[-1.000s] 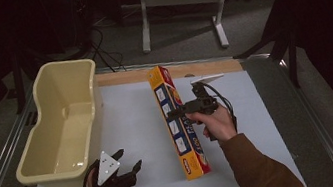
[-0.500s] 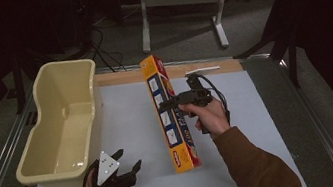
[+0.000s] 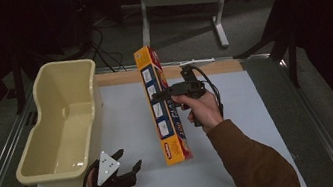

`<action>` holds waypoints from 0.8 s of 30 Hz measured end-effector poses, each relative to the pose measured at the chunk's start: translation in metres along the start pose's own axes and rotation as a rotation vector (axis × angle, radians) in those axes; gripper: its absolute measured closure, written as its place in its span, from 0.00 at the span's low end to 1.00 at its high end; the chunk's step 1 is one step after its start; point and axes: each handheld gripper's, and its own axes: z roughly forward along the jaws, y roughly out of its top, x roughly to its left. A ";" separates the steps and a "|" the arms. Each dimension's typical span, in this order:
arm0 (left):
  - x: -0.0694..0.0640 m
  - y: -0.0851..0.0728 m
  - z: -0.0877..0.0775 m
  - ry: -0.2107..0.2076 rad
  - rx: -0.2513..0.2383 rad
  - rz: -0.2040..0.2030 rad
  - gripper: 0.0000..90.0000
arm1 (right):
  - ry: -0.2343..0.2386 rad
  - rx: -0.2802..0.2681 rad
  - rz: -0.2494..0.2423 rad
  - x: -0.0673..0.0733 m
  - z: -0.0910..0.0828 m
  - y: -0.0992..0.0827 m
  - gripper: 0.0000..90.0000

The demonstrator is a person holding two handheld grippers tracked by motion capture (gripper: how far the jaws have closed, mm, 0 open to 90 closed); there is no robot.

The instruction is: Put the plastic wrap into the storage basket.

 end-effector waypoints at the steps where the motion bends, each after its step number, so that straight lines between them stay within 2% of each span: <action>1: 0.000 0.000 0.000 0.001 -0.001 -0.001 0.34 | -0.001 -0.001 -0.001 0.001 0.001 0.001 0.47; 9: 0.000 0.000 0.000 0.000 -0.001 -0.002 0.34 | 0.002 -0.009 0.004 0.005 0.011 0.012 0.47; 17: 0.000 0.000 0.000 -0.004 -0.002 -0.002 0.34 | 0.061 -0.018 0.059 0.004 0.020 0.024 0.47; 21: 0.000 -0.001 0.001 -0.006 -0.001 -0.003 0.34 | 0.045 -0.027 0.060 0.005 0.024 0.031 0.47; 24: 0.000 -0.001 0.000 -0.005 -0.002 -0.009 0.34 | 0.055 -0.034 0.070 0.006 0.028 0.034 0.47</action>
